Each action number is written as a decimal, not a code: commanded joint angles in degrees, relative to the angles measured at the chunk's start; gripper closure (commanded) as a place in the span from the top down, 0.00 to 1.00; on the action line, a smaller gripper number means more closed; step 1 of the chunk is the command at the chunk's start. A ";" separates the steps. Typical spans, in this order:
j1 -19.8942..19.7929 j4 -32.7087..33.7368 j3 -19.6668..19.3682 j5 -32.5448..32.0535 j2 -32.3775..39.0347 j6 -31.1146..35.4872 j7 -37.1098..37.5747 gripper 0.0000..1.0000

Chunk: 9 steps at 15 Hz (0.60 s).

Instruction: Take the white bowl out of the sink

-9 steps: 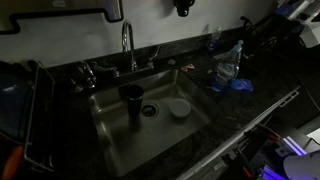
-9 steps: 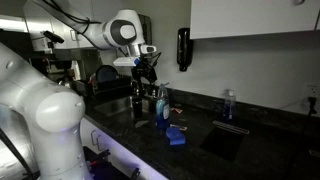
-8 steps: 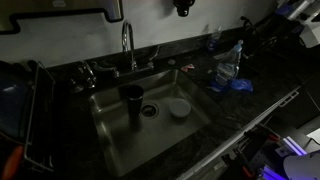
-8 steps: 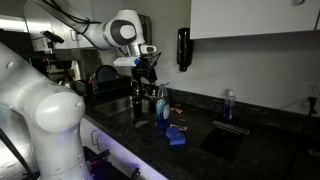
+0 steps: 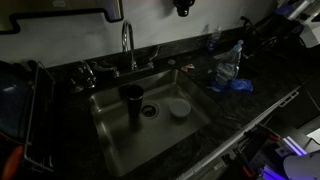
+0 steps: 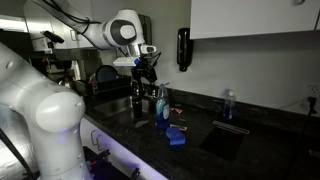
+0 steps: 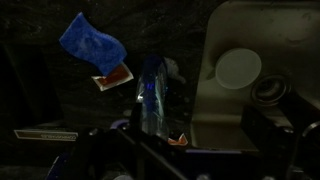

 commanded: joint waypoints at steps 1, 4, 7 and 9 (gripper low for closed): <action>-0.14 0.13 0.12 0.13 -0.02 -0.20 -0.13 1.00; -0.14 0.13 0.12 0.13 -0.02 -0.20 -0.13 1.00; 0.33 -0.01 -0.27 0.69 0.42 1.77 -0.59 1.00; 1.09 1.09 -0.12 1.60 2.37 5.94 -0.37 1.00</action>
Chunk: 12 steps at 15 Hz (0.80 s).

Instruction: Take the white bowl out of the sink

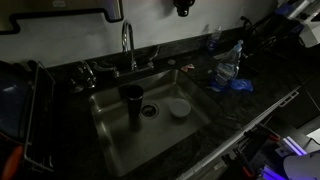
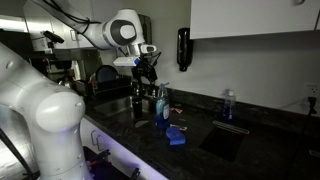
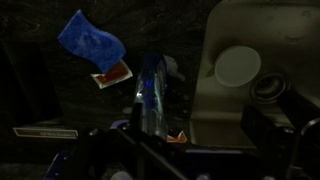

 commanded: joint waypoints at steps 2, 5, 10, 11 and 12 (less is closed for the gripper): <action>2.76 2.80 0.47 2.85 4.59 8.94 -0.42 1.00; 5.80 4.02 0.66 5.72 7.29 12.95 -0.61 1.00; 13.02 6.43 -0.96 14.21 13.10 13.81 -5.57 1.00; 13.81 6.81 -0.66 15.04 15.03 14.91 -6.66 1.00; 14.76 7.10 -0.57 15.98 16.82 17.06 -8.16 1.00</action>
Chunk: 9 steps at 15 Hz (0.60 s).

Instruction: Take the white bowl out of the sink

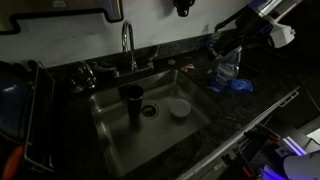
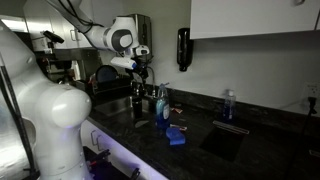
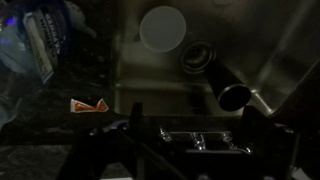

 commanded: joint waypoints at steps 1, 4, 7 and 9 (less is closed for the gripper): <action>3.57 2.90 -0.56 3.63 8.60 5.73 -6.39 1.00; 7.34 4.39 -0.29 5.70 15.07 12.03 -13.10 1.00; 10.72 6.01 0.05 8.99 21.50 15.80 -20.26 1.00; 11.83 7.46 0.74 12.07 24.86 15.30 -25.86 1.00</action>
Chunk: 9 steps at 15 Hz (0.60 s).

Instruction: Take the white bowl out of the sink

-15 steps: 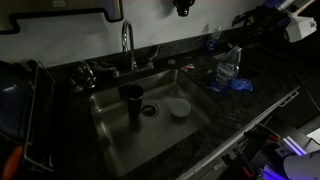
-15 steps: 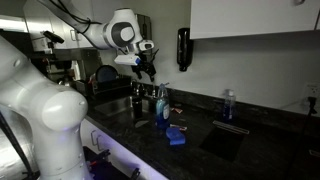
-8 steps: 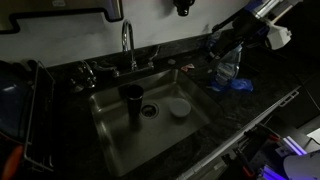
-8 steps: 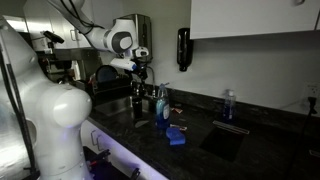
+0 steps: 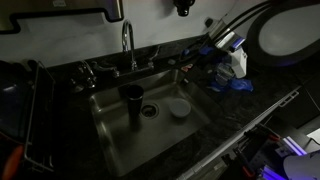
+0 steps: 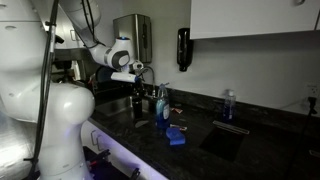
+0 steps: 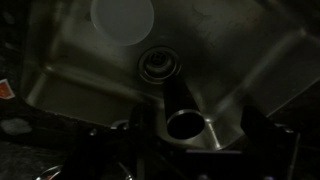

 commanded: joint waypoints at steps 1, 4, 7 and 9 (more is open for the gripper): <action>1.21 3.75 1.14 5.13 7.39 -0.17 -10.64 1.00; -1.31 4.86 3.45 4.32 11.48 -0.52 -14.72 1.00; -4.19 4.94 4.87 0.43 14.40 3.09 -15.11 1.00; -6.18 5.00 5.43 -3.26 16.48 5.03 -13.92 1.00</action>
